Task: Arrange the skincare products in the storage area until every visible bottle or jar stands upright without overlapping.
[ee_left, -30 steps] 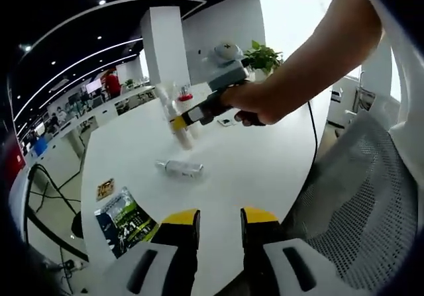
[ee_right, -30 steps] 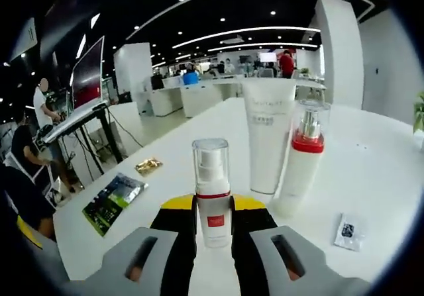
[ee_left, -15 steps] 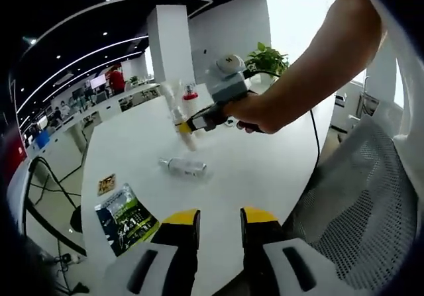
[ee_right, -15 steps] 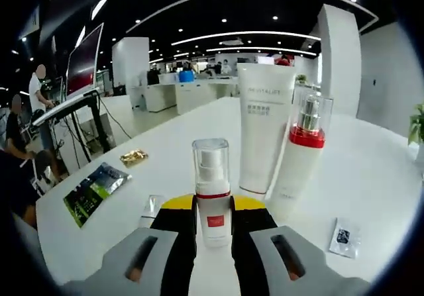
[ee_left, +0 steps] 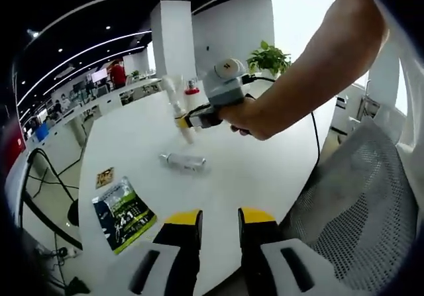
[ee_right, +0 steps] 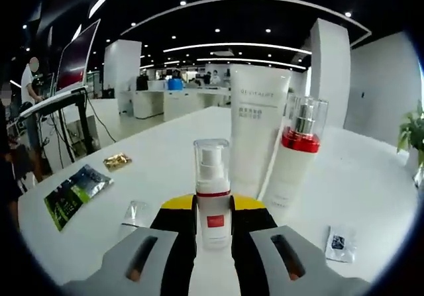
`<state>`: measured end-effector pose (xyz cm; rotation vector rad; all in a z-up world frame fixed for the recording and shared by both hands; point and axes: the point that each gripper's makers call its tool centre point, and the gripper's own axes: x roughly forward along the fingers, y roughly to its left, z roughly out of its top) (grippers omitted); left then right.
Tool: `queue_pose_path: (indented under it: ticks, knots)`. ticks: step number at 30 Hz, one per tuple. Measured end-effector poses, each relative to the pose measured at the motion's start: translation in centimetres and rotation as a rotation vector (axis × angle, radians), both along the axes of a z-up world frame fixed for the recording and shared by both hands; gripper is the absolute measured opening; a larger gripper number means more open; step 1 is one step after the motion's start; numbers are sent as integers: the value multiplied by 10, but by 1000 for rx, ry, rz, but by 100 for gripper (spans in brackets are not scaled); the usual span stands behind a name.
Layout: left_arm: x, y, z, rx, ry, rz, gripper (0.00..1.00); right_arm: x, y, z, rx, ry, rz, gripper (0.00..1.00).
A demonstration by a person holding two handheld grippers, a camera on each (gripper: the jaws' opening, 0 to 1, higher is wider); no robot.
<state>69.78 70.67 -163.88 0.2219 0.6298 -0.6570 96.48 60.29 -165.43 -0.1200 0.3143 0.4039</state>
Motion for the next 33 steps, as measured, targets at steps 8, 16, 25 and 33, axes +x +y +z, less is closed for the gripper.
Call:
queue_pose_path:
  ticks: [8,16,25,33]
  knots:
    - [-1,1,-2,9,4,-1,22,-13,-5,-2,24,-14,-11,16]
    - [-2,3,-5,21,11,-7,22,-21,-14,-31,-117,90,-60,13]
    - [-4,4,-8,33,24,-7,22,-34,-3,-49,-38,171,-68,0]
    - [-4,5,-9,41,24,-11,22,-34,-3,-48,-55,174,-51,1]
